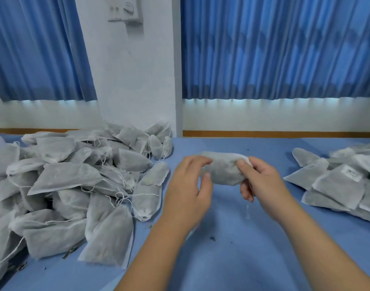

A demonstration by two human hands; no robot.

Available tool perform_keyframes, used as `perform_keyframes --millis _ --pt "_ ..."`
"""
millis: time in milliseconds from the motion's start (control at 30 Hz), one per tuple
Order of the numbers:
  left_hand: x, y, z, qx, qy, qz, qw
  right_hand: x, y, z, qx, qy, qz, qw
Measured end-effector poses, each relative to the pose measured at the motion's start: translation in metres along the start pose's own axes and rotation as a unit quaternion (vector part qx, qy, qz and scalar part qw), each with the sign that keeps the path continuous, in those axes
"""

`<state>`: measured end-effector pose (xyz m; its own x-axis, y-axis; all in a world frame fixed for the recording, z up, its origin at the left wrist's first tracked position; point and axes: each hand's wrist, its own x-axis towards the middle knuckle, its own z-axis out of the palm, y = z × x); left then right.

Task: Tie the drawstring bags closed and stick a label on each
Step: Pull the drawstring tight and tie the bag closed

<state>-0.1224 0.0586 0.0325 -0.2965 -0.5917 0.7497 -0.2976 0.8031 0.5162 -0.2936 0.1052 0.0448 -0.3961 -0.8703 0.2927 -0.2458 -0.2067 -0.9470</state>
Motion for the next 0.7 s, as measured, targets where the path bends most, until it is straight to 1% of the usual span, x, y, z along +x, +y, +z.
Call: perform_keyframes --millis 100,200,267,333,367,433,500,533,600,700 --pt "0.000 0.020 0.027 -0.002 -0.100 0.072 0.992 -0.015 0.007 -0.016 0.013 -0.030 -0.014 0.999" --pt "-0.014 0.026 0.044 -0.002 -0.150 0.105 0.983 -0.032 0.019 -0.020 0.073 -0.074 -0.006 0.995" --pt "-0.022 0.026 0.049 0.006 -0.179 0.090 0.980 -0.041 0.024 -0.019 0.113 -0.102 0.019 0.988" --pt "-0.026 0.025 0.050 0.033 -0.207 0.054 0.976 -0.044 0.027 -0.020 0.091 -0.120 0.032 0.988" --pt "-0.027 0.023 0.049 0.051 -0.214 0.045 0.974 -0.044 0.028 -0.023 0.054 -0.121 0.027 0.991" --pt "-0.029 0.018 0.046 0.087 -0.223 0.048 0.970 -0.043 0.029 -0.029 -0.060 -0.114 0.000 0.992" --pt "-0.029 0.010 0.041 0.113 -0.221 0.049 0.968 -0.044 0.032 -0.036 -0.163 -0.108 -0.017 0.980" --pt "-0.029 0.006 0.038 0.119 -0.213 0.043 0.969 -0.045 0.033 -0.041 -0.191 -0.108 -0.011 0.976" --pt "-0.027 -0.001 0.033 0.117 -0.198 0.029 0.973 -0.046 0.033 -0.048 -0.192 -0.111 0.018 0.975" --pt "-0.024 0.001 0.034 0.085 -0.203 0.050 0.974 -0.046 0.029 -0.054 -0.099 -0.107 0.044 0.988"
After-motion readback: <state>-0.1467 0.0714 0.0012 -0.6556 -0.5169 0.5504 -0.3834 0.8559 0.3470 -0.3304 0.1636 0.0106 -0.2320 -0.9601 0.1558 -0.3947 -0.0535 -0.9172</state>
